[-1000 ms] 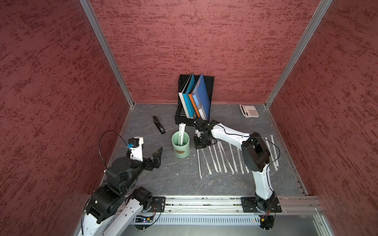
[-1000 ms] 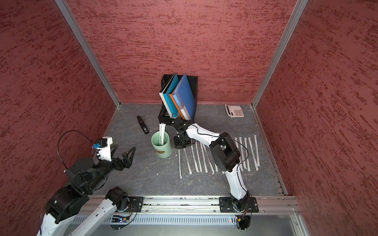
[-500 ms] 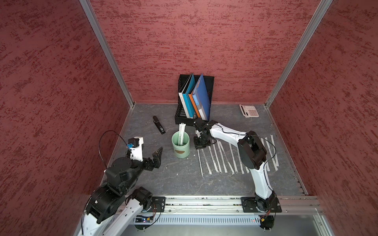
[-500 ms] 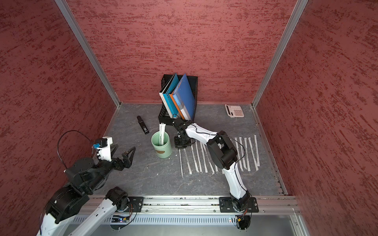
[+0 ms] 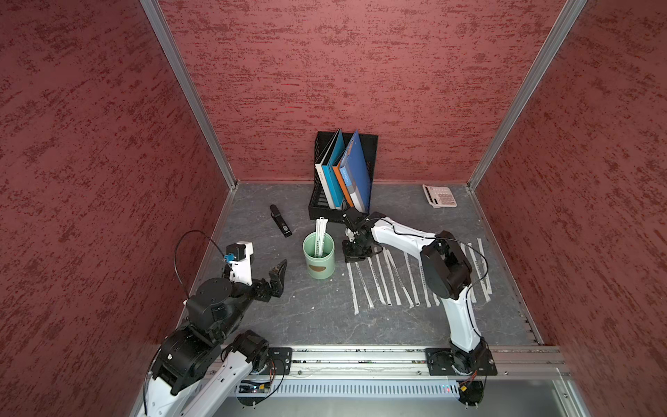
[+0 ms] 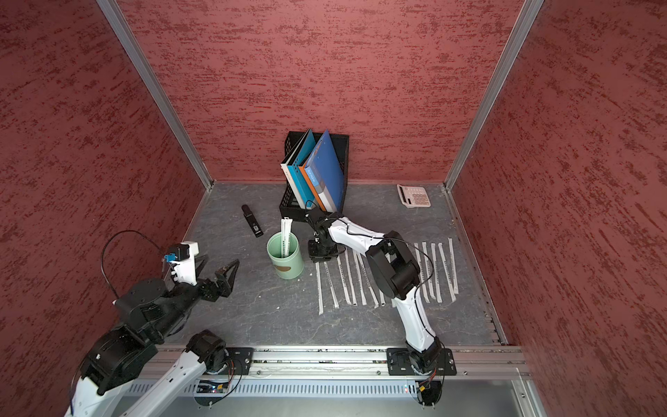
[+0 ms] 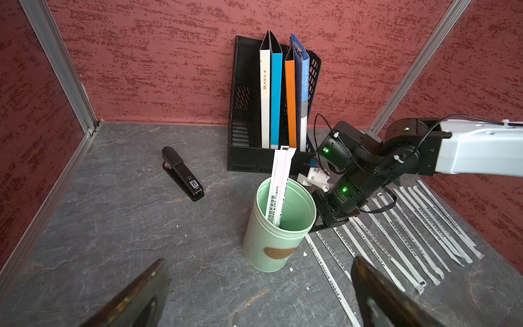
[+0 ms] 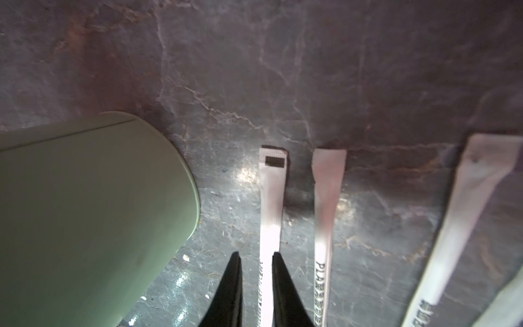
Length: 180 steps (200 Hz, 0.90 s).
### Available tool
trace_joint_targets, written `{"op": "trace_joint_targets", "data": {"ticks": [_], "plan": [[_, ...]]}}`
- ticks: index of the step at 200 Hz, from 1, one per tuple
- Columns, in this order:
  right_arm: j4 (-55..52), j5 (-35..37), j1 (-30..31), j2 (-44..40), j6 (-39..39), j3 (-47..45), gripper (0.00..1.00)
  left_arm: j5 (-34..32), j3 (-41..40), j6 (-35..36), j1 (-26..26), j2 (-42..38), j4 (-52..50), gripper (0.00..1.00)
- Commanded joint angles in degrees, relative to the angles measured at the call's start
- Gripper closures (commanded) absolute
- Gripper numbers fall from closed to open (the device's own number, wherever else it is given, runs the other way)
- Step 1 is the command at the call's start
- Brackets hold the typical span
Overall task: Take the straws out of the storage container
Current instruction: Place the straw at the center of the board, then pick up the straw from the container.
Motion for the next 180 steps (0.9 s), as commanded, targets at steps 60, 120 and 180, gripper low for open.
{"op": "trace_joint_targets", "data": {"ticks": [60,120,180], "plan": [[8.20,-1.73,0.06,-15.13,-10.16,4.85,0.75,0.05,-0.53,-0.55,0.39,-0.31,0.18,0.00],[10.66,-4.25,0.44,-10.76,-11.87,8.89,0.75,-0.02,-0.52,-0.52,0.39,0.12,0.15,0.00],[11.22,-7.08,0.78,-8.27,-11.63,10.31,0.75,-0.21,-0.54,-0.51,0.39,0.01,0.10,0.01]]}}
